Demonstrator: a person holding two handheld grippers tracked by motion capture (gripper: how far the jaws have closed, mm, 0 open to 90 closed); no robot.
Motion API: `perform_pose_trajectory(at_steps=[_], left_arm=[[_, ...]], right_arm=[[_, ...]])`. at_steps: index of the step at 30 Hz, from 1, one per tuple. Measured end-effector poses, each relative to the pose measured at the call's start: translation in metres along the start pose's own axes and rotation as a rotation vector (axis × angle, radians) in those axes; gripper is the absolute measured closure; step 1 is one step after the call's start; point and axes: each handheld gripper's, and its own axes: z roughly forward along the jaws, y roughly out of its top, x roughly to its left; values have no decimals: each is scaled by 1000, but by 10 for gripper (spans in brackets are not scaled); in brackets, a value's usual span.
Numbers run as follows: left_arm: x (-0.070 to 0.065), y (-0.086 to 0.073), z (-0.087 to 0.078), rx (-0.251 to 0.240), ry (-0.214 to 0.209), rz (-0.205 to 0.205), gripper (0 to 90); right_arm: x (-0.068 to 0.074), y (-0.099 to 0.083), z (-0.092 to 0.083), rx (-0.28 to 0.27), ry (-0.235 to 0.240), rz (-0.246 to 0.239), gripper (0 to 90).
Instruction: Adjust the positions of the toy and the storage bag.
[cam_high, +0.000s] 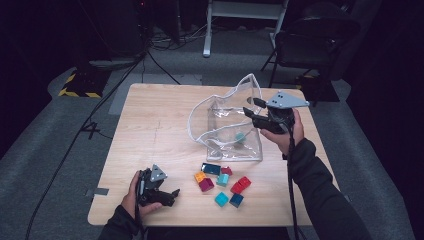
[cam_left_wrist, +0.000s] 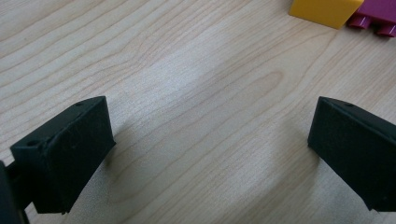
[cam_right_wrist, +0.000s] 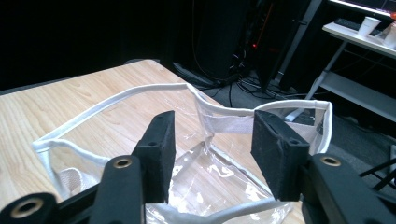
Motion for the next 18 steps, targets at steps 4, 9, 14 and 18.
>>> perform_pose_trajectory(at_steps=[4,9,14,18], left_arm=[[0,0,0,0,0,1,3],[0,0,0,0,1,2,3],[0,0,0,-1,1,0,3],[0,0,0,0,0,0,3]], right_arm=[[1,-1,-4,-7,0,-6,486],[1,-2,-11,-16,3,-9,472],[0,-4,-21,-20,0,-21,458],[1,-7,-31,-30,-2,-15,447]])
